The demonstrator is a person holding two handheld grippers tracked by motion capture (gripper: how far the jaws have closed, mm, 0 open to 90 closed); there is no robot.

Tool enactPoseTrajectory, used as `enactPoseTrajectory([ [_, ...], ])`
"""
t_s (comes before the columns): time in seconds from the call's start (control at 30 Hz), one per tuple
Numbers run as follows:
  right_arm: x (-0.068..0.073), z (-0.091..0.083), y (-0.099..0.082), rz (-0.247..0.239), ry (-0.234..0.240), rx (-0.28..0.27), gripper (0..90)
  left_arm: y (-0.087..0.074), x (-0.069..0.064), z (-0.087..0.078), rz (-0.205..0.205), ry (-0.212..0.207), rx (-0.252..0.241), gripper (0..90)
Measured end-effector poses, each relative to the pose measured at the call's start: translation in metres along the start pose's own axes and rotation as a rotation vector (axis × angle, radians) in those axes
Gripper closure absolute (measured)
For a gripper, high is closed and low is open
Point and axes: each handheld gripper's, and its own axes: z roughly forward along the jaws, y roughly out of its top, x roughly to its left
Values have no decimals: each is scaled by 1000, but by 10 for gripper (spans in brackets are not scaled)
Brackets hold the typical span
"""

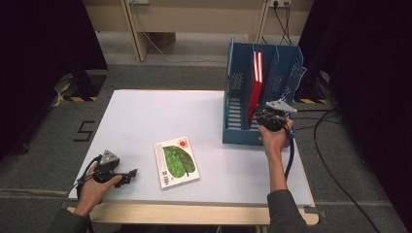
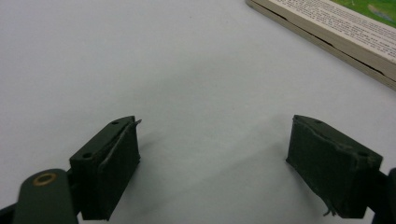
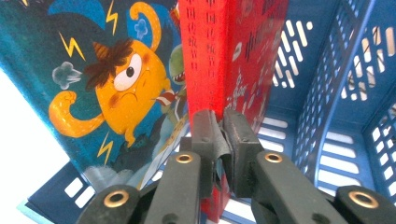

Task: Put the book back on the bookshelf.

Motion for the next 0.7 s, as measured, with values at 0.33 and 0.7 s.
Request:
enactPoseTrajectory([
  [0.33, -1, 4, 0, -7, -2, -4, 829, 0, 0, 0, -1, -1, 0, 157],
  [0.7, 4, -14, 0, -17, -25, -12, 676, 0, 1, -1, 2, 0, 2, 157],
])
